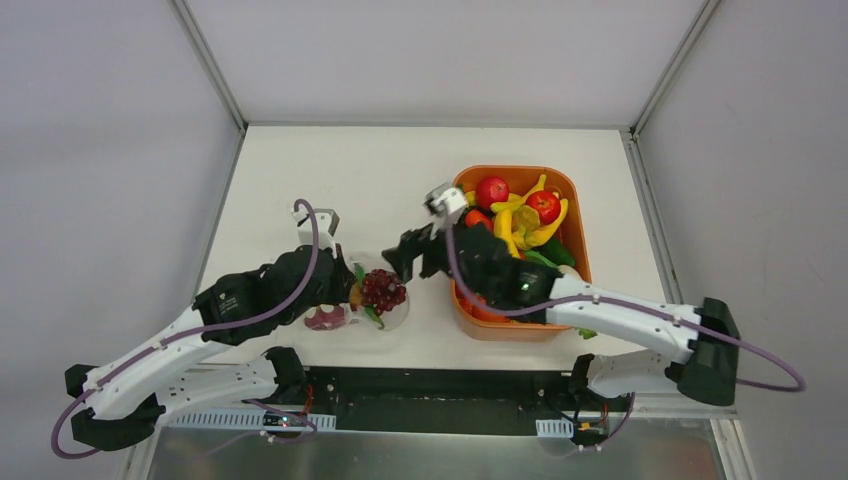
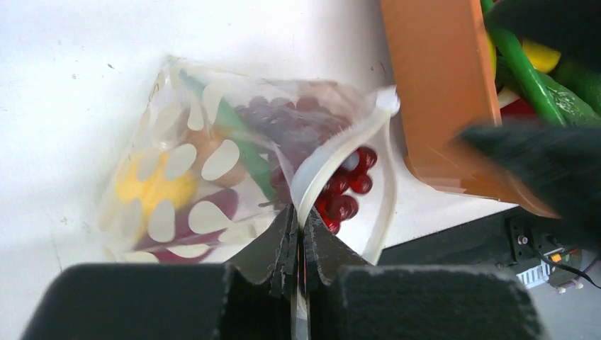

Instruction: Place the food in the zip-top bag and seal the zipper

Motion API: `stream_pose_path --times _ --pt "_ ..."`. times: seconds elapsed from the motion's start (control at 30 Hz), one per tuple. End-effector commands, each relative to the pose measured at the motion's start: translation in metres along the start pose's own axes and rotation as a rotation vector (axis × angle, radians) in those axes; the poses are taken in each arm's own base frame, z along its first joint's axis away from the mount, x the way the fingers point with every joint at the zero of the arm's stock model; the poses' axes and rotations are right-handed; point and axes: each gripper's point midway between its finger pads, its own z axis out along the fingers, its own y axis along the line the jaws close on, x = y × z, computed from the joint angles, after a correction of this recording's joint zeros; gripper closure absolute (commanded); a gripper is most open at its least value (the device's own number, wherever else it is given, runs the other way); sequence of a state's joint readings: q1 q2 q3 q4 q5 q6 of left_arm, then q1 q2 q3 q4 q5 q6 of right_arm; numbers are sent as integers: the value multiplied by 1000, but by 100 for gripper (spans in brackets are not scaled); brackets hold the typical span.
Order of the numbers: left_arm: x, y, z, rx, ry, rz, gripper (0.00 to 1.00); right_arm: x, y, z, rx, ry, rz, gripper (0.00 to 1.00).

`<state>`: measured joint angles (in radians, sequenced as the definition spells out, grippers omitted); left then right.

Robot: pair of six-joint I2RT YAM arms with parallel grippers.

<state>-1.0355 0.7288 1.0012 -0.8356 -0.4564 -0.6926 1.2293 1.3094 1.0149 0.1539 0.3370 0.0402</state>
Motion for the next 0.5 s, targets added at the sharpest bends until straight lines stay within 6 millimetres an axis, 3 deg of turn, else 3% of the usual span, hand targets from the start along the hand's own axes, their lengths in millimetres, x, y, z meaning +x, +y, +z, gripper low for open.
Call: stream_pose_path --times 0.0,0.1,0.17,0.3,0.47 --pt "-3 2 1 -10 -32 -3 95 -36 -1 -26 -136 -24 227 23" --pt "0 1 3 -2 -31 -11 95 -26 -8 -33 -123 36 229 38" --pt "2 0 5 6 -32 -16 95 -16 -8 -37 -127 68 241 43" --pt "5 -4 10 21 -33 -20 95 -3 -20 -46 -77 90 271 40" --pt "1 -4 11 10 -45 -21 96 27 10 -62 -213 275 368 37"
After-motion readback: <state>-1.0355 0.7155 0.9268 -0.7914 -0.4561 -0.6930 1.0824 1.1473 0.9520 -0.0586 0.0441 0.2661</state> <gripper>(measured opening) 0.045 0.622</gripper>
